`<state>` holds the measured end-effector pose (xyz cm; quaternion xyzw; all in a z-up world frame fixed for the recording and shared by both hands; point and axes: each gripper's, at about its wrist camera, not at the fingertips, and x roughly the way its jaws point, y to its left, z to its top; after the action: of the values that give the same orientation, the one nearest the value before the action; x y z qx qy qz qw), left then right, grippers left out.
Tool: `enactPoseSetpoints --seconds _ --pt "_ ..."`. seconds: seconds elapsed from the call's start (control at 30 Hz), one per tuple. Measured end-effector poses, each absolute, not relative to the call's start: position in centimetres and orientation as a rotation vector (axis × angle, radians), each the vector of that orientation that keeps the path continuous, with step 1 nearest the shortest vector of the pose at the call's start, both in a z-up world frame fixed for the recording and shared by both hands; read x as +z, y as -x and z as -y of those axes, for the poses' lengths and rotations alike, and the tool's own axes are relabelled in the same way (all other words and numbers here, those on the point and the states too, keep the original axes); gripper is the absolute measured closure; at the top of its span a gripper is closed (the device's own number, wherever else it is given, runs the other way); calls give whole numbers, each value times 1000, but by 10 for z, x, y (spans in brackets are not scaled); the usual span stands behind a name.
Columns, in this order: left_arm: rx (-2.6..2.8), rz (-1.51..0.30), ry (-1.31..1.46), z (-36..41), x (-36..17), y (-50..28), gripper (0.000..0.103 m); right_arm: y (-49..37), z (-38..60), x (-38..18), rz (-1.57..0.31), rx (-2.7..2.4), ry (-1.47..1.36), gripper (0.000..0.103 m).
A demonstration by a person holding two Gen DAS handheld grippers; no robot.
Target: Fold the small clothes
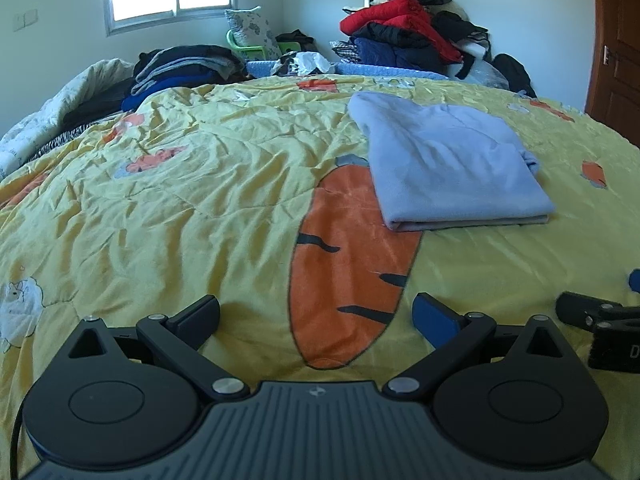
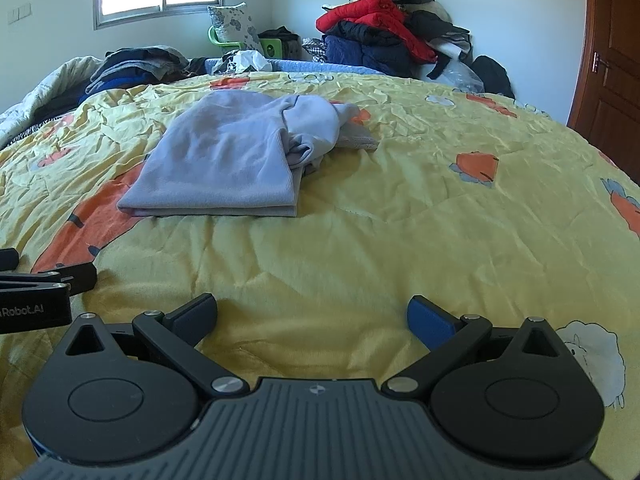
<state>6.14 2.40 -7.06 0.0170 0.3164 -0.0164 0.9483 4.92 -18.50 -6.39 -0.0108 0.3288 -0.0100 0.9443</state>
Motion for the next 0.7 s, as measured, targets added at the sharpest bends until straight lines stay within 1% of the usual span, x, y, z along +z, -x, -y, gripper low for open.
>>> enactPoseSetpoints --seconds 0.37,0.7 --pt "-45 -649 -24 -27 -71 -65 0 -56 178 -63 -668 -17 60 1" --pt "-45 -649 -23 -27 -71 -65 0 -54 189 -64 -671 -30 24 0"
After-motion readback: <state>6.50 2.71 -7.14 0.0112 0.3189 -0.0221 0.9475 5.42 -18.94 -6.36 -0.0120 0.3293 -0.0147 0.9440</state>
